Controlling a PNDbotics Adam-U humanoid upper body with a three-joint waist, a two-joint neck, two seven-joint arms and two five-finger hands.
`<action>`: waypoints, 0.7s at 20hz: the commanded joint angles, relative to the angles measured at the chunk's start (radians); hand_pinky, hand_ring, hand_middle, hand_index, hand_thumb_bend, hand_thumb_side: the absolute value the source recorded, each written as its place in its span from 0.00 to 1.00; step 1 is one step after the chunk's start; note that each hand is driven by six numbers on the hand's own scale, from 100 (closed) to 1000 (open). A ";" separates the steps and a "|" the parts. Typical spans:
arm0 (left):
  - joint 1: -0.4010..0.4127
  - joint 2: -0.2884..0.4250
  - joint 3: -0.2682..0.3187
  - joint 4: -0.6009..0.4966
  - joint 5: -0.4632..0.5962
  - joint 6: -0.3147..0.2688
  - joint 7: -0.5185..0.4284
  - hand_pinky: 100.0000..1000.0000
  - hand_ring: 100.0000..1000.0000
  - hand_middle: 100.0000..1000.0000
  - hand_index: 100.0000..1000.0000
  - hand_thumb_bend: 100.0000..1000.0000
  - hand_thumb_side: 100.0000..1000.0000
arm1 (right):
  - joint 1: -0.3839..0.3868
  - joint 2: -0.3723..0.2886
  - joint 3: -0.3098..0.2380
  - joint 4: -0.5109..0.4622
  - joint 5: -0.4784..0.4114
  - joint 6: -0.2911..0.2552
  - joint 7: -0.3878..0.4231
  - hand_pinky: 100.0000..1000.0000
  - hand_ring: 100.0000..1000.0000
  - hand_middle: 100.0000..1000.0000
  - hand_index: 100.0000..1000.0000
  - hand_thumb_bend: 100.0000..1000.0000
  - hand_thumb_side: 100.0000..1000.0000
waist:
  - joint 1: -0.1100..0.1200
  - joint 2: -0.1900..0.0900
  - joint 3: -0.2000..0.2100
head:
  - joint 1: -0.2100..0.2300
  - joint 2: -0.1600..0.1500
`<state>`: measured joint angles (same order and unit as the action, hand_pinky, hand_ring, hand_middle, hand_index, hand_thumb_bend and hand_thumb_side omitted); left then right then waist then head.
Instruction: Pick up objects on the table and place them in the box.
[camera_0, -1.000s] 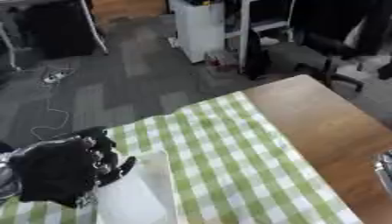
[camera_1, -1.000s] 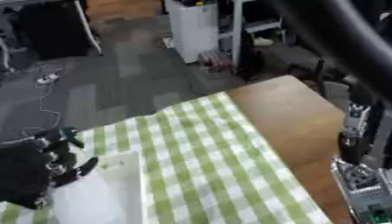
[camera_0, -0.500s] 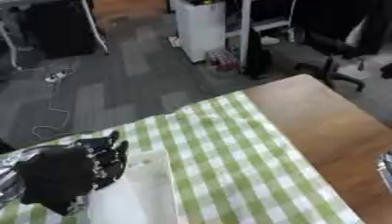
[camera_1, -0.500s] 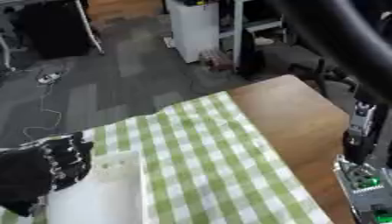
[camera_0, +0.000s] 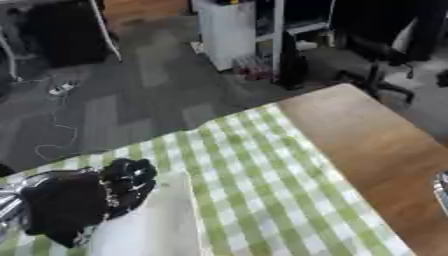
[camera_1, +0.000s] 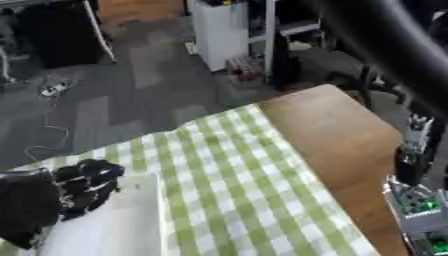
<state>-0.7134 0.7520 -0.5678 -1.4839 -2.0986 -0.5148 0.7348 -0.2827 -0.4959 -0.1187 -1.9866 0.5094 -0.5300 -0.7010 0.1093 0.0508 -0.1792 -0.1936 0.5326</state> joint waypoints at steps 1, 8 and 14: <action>-0.022 0.002 0.011 0.022 -0.035 -0.152 0.166 1.00 1.00 0.97 0.99 0.42 1.00 | -0.023 -0.031 -0.015 -0.013 -0.014 -0.043 -0.031 0.28 0.37 0.51 0.58 0.00 0.92 | -0.003 -0.012 -0.006 | 0.001 -0.003; -0.016 -0.002 0.018 0.045 -0.054 -0.132 0.172 1.00 1.00 1.00 1.00 0.51 1.00 | -0.038 -0.035 -0.023 -0.013 -0.036 -0.051 -0.027 0.28 0.38 0.51 0.58 0.00 0.93 | 0.006 -0.012 -0.014 | -0.006 -0.007; 0.074 0.065 0.104 -0.072 0.139 -0.108 0.150 1.00 1.00 0.97 0.99 0.24 1.00 | -0.004 -0.037 -0.026 -0.013 -0.021 -0.050 -0.027 0.27 0.37 0.51 0.58 0.00 0.92 | -0.001 -0.018 0.023 | 0.000 0.009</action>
<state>-0.6297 0.7687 -0.4986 -1.5171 -2.0072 -0.4957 0.7539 -0.2798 -0.5038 -0.1364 -1.9866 0.4838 -0.5409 -0.6900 0.1173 0.0480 -0.1519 -0.1945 0.5404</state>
